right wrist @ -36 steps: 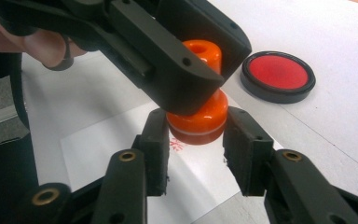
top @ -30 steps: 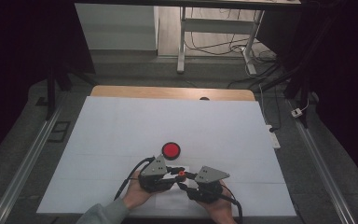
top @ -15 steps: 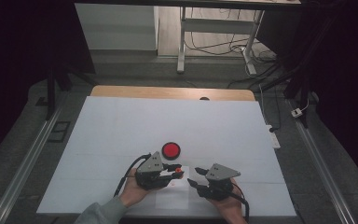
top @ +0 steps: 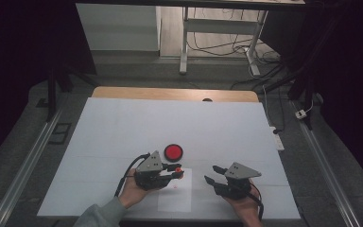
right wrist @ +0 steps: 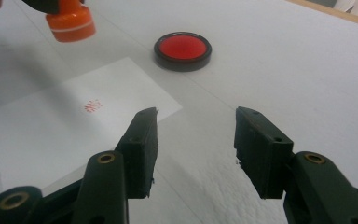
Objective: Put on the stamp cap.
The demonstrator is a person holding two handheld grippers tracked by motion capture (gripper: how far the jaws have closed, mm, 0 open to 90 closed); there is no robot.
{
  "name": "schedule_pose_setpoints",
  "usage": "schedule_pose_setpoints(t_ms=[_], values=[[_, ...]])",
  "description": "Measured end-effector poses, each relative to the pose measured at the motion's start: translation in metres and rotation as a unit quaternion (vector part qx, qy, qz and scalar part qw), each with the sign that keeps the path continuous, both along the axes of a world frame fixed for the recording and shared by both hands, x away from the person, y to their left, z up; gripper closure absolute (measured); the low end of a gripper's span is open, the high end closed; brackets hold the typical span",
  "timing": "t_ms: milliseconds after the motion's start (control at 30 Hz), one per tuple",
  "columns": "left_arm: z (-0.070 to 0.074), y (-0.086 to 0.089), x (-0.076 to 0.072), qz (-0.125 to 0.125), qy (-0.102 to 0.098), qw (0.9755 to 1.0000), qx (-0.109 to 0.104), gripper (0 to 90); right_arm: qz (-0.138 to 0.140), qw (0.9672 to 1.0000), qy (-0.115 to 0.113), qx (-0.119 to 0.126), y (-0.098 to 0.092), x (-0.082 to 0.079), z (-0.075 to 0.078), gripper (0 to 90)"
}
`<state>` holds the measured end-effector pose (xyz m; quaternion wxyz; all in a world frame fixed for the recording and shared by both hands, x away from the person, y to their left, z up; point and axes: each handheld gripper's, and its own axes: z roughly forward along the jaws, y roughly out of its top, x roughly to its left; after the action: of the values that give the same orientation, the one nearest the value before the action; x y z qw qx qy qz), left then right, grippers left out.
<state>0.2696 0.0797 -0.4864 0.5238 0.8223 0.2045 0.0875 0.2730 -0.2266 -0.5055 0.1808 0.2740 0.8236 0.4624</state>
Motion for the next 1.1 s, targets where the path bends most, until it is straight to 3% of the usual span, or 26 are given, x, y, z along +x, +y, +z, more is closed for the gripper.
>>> schedule_pose_setpoints(t_ms=[700, 1100], values=[[0.002, 0.009, 0.005, 0.013, 0.007, 0.9999, 0.000, 72.6, -0.045, 0.9990, -0.004, 0.007, -0.045, 0.002, 0.005, 48.9], [0.005, 0.016, 0.010, 0.026, 0.006, 0.9996, -0.003, 72.6, -0.043, 0.9991, -0.003, 0.000, -0.045, 0.004, 0.004, 48.9]])
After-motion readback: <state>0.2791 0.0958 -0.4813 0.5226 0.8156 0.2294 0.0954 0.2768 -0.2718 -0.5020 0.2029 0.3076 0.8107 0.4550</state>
